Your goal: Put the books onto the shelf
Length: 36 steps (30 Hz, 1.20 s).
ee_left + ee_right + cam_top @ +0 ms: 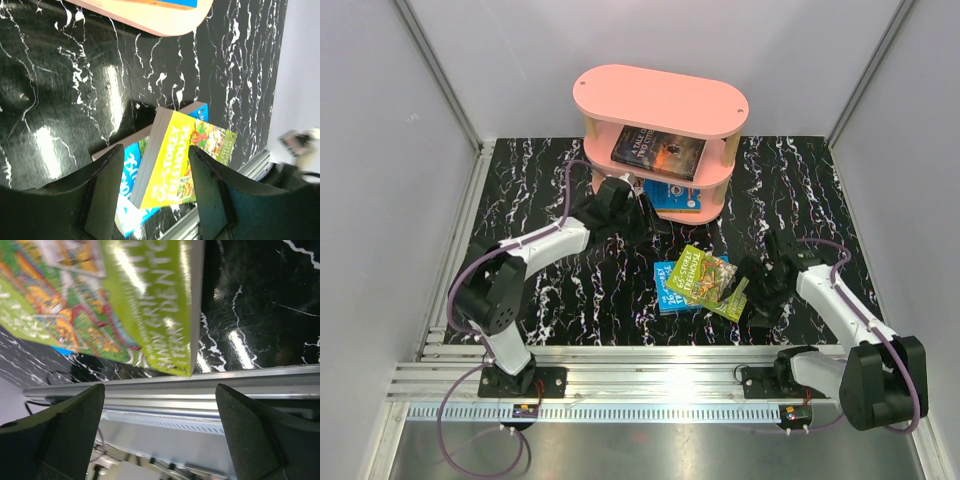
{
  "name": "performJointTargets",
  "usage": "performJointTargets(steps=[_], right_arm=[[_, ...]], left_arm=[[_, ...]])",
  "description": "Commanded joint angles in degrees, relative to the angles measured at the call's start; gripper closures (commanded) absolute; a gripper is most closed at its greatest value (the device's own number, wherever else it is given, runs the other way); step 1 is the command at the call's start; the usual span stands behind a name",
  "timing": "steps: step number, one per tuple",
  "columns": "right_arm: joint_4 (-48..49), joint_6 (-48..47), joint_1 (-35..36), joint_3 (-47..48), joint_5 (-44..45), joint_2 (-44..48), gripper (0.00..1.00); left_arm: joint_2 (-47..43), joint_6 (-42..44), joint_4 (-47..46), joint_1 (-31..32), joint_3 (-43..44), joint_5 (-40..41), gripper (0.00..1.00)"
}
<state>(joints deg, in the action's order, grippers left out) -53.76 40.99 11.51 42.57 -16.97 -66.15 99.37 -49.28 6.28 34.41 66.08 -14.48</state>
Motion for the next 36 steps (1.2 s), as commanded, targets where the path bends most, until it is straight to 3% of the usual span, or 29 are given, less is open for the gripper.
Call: performJointTargets(steps=[1,9,18,29,30,31,34,35,36], right_arm=[[8.05,7.52,-2.71,-5.89,-5.09,3.65,0.0],[18.06,15.86,-5.62,-15.92,-5.71,7.52,0.0],[41.77,26.5,-5.62,-30.95,-5.7,11.22,0.0],[44.0,27.74,-5.53,-35.71,-0.96,18.6,0.01],[43.65,27.74,-5.62,-35.62,-0.87,18.86,0.06],[43.65,27.82,-5.53,-35.62,-0.7,19.13,0.24],[42.95,27.21,-5.62,-34.66,-0.08,18.6,0.57],[42.51,26.6,-5.53,-34.31,0.1,18.6,0.72],[41.64,26.25,-5.44,-34.04,0.53,18.51,0.79]], left_arm=[[-5.32,1.64,1.36,0.13,-0.08,-2.57,0.44],[-9.02,3.22,4.79,0.22,-3.07,-1.95,0.45],[-11.48,7.0,13.66,0.13,-0.61,-0.9,0.46],[-11.04,6.47,15.25,0.22,-0.52,-2.39,0.47],[-10.52,6.39,15.25,0.13,-0.26,-2.48,0.48],[-10.34,6.39,15.34,0.21,-0.08,-2.66,0.48],[-9.55,6.12,14.99,0.22,0.8,-3.18,0.48],[-9.37,5.95,14.9,0.13,0.97,-3.36,0.48],[-9.02,5.95,14.72,0.21,1.24,-3.36,0.48]])
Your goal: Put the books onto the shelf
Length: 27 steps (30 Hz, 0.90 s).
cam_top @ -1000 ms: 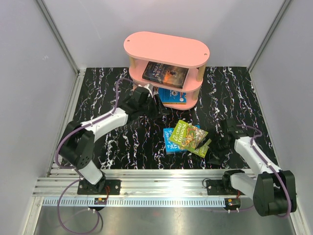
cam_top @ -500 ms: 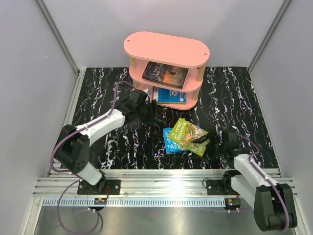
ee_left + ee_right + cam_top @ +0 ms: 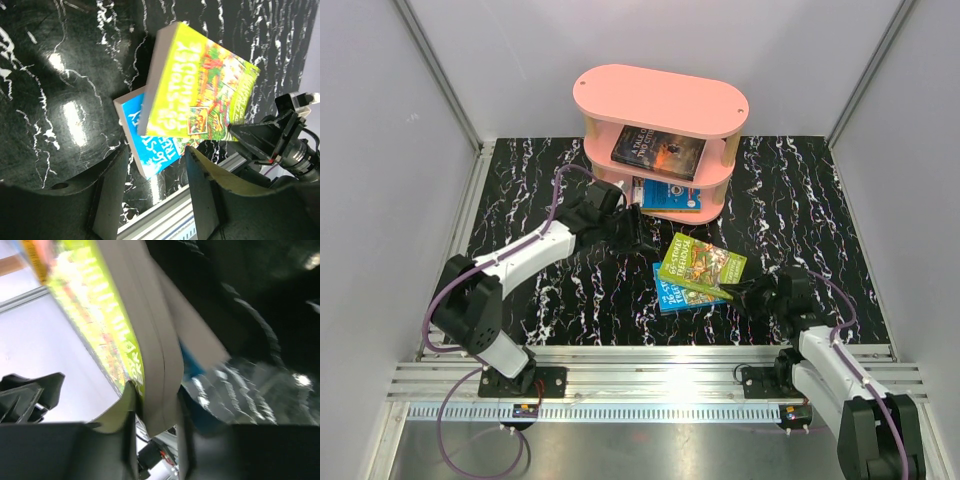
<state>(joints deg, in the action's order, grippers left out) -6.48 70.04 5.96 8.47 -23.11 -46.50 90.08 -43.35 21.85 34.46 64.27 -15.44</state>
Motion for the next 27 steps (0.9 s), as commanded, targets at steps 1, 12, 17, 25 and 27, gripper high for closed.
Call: performJointTargets(steps=[1,12,17,25,27], right_arm=[[-5.82,-3.24,-0.07,0.4,6.77,-1.05,0.83],[-24.79,-7.99,0.02,15.42,8.53,5.19,1.0],[-31.13,-11.15,0.02,29.39,7.73,0.81,1.0],[-34.3,-13.09,0.02,39.34,4.14,-1.93,1.0],[-31.76,-12.39,0.02,38.47,1.5,-1.66,1.0]], left_arm=[[0.44,-0.06,-0.93,0.17,3.05,-2.49,0.48],[-1.13,-2.61,-5.92,0.17,0.33,-3.54,0.48],[-2.98,-10.23,-15.5,-0.7,-5.54,-8.19,0.43],[-3.87,-23.87,-39.58,-0.62,-15.66,-12.68,0.29],[-2.64,-28.87,-47.45,-0.01,-18.03,-12.77,0.29]])
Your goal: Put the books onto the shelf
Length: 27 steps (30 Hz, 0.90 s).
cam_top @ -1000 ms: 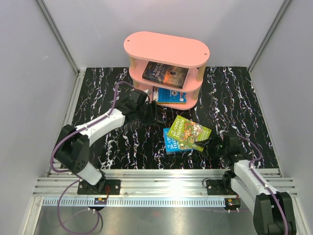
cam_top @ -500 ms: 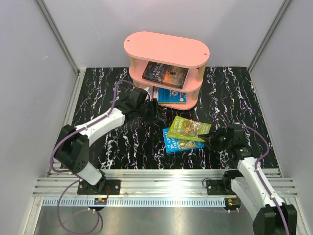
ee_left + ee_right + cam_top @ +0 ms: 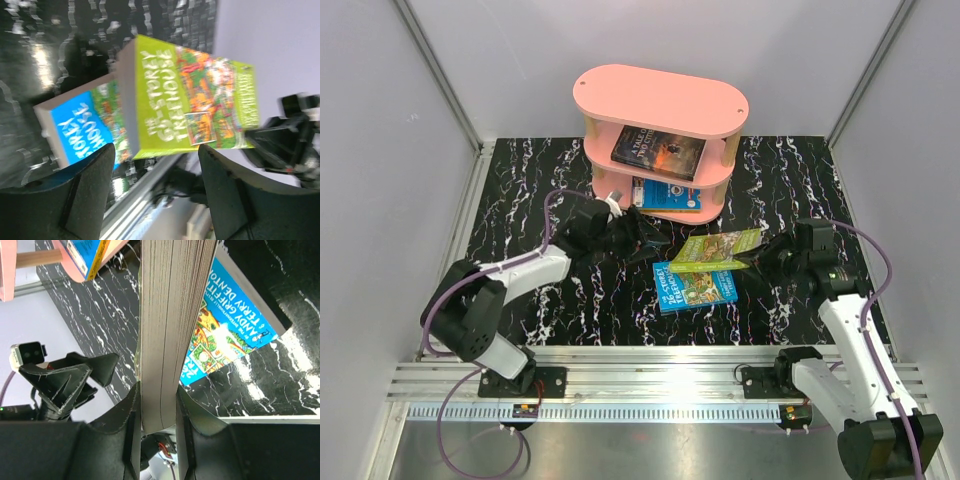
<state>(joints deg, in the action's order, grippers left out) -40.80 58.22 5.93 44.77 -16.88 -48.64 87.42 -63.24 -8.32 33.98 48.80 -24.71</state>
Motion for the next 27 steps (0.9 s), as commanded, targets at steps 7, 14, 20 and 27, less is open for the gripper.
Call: performJointTargets(steps=[7,14,20,27], right_arm=[[9.6,4.54,-0.04,-3.47,-9.48,3.38,1.0],[8.72,2.25,-0.04,-2.06,-9.13,0.83,1.0],[9.94,2.34,-0.04,-3.2,-9.13,0.22,1.0],[11.26,3.13,0.13,-4.25,-9.57,0.13,1.0]], left_arm=[[4.6,-17.27,-27.38,1.62,-7.14,-3.85,0.29],[3.03,-6.13,-1.46,2.15,0.42,-4.39,0.28],[4.33,0.21,13.58,2.23,4.55,-5.96,0.26],[6.63,0.06,18.34,2.85,5.52,-6.14,0.26]])
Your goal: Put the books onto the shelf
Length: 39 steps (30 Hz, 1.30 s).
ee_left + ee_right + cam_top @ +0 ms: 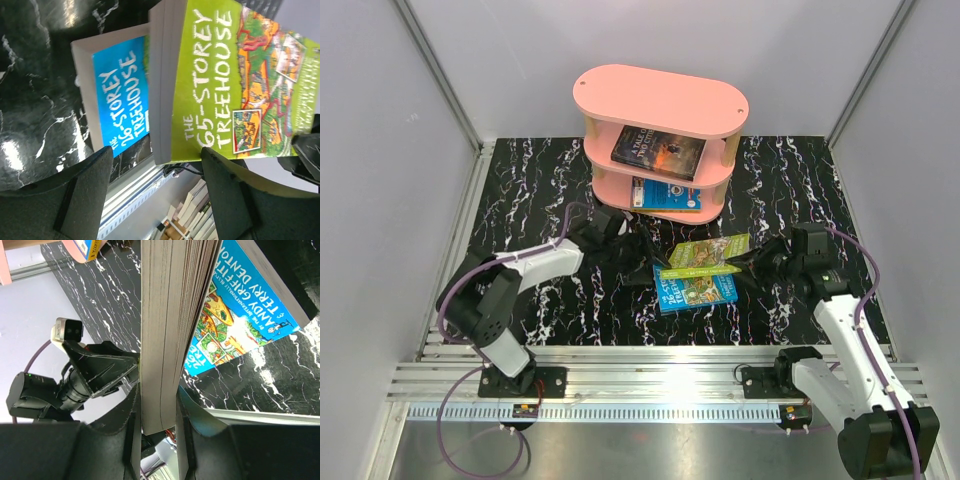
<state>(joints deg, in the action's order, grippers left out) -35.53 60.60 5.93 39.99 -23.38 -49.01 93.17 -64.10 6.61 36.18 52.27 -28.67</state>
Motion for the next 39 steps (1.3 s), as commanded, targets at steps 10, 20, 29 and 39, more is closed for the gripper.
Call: performJointTargets(steps=[10,20,29,39], right_arm=[[6.96,1.54,0.13,0.53,-3.52,1.55,1.0],[10.56,3.03,0.13,0.18,-4.66,2.96,1.0],[18.56,7.86,0.04,-5.27,-8.96,4.63,1.0],[19.98,6.2,0.13,-5.89,-13.8,5.77,0.98]], left_arm=[[6.67,-23.61,-28.93,1.87,-5.25,-6.13,0.27],[7.73,-33.98,-36.04,4.24,-5.69,-7.02,0.3],[7.21,-34.08,-33.61,4.42,-3.94,-4.21,0.73],[5.63,-16.35,-11.91,4.25,9.96,0.09,1.0]])
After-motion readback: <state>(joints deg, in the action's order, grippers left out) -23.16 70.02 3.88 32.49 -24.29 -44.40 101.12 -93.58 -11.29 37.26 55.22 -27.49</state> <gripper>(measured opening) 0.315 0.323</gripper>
